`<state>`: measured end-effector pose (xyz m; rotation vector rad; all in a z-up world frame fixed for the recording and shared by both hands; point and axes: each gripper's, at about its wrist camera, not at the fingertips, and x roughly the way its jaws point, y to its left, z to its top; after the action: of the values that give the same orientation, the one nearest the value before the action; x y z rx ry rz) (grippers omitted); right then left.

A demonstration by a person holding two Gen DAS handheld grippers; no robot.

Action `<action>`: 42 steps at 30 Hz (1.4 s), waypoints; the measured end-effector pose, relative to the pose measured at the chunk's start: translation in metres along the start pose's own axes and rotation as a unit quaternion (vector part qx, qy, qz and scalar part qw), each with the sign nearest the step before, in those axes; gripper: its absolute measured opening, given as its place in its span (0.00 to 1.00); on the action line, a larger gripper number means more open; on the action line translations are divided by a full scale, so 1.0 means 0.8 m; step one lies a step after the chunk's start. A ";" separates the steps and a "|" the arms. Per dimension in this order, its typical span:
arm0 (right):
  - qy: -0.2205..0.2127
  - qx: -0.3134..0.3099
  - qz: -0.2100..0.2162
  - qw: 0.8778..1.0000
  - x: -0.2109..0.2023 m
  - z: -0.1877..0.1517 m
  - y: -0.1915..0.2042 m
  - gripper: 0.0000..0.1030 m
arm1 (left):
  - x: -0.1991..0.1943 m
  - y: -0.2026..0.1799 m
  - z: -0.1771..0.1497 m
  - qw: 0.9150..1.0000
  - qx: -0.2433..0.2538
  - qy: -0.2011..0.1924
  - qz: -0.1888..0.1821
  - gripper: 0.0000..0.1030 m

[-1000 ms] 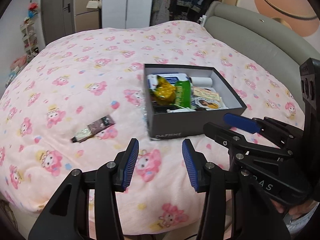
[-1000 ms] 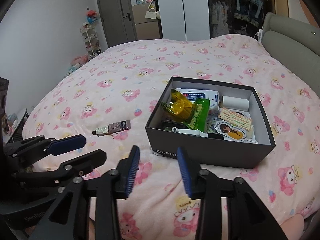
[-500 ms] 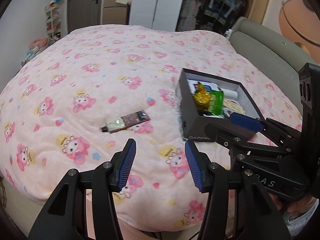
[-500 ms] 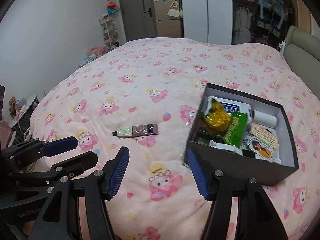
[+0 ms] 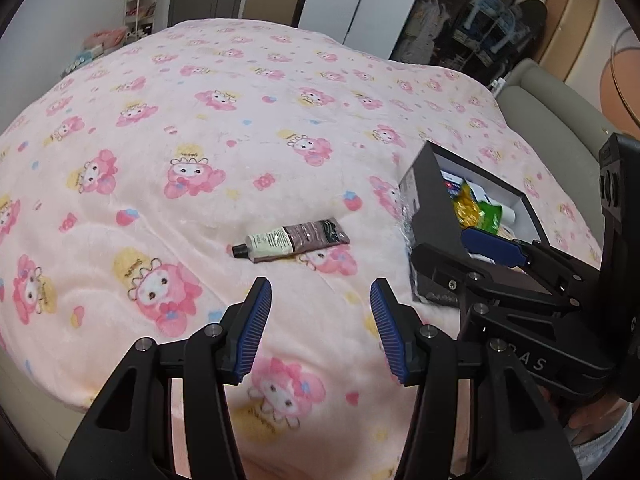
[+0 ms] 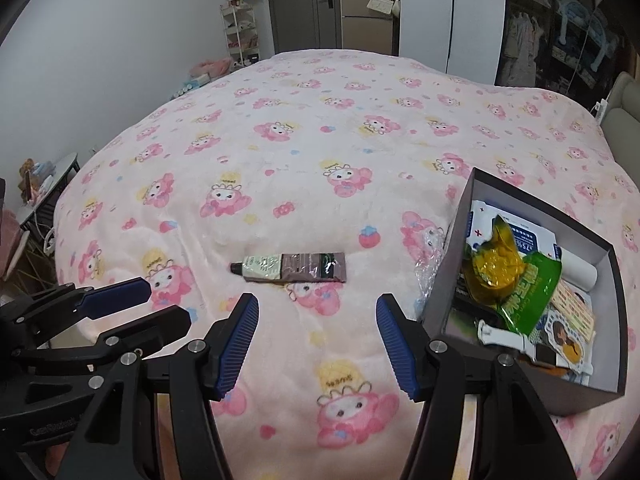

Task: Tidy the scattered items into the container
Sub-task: 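Move the left tool down to the cream tube on the bed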

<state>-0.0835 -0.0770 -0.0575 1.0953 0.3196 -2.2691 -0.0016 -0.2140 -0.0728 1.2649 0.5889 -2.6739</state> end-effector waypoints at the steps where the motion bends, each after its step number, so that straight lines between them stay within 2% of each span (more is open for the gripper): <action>1: 0.000 0.000 -0.003 1.000 0.007 0.004 -0.002 0.56 | 0.007 0.004 0.003 1.000 -0.003 0.000 0.001 0.51; 7: 0.005 0.027 -0.025 0.999 0.051 0.020 -0.028 0.56 | 0.067 0.040 0.021 0.999 -0.043 0.001 0.031 0.51; 13: 0.017 0.037 -0.040 0.998 0.082 0.022 -0.045 0.56 | 0.123 0.079 0.033 0.995 -0.089 0.013 0.038 0.51; 18: 0.027 0.033 -0.034 0.998 0.109 0.024 -0.040 0.56 | 0.146 0.094 0.026 0.994 -0.102 0.028 0.029 0.51; 21: 0.027 0.003 -0.056 0.998 0.129 0.024 -0.025 0.57 | 0.154 0.099 0.023 0.993 -0.112 0.031 0.017 0.50; 25: 0.026 -0.023 -0.058 0.998 0.142 0.026 -0.006 0.57 | 0.156 0.101 0.023 0.993 -0.111 0.018 0.031 0.46; 27: 0.035 -0.037 -0.052 0.997 0.153 0.026 0.000 0.57 | 0.160 0.101 0.022 0.993 -0.107 0.019 0.043 0.44; 29: 0.052 -0.025 -0.041 0.997 0.169 0.025 -0.006 0.57 | 0.165 0.101 0.021 0.993 -0.102 0.023 0.055 0.44; 35: 0.098 0.046 0.018 0.994 0.221 0.022 -0.036 0.57 | 0.181 0.110 0.019 0.991 -0.118 0.042 0.041 0.45; 37: 0.099 0.067 0.055 0.991 0.229 0.021 -0.040 0.57 | 0.182 0.109 0.019 0.992 -0.117 0.043 0.028 0.43; 38: 0.096 0.073 0.068 0.990 0.229 0.020 -0.039 0.53 | 0.182 0.108 0.019 0.992 -0.117 0.043 0.021 0.38; 39: 0.092 0.078 0.078 0.990 0.228 0.019 -0.037 0.49 | 0.181 0.107 0.019 0.992 -0.114 0.042 0.020 0.38; 42: 0.078 0.073 0.070 0.992 0.215 0.016 -0.028 0.45 | 0.177 0.104 0.018 0.993 -0.107 0.040 0.027 0.38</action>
<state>-0.1886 -0.1349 -0.1837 1.3323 0.1352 -2.1146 -0.0801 -0.2889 -0.1973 1.3118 0.8151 -2.4483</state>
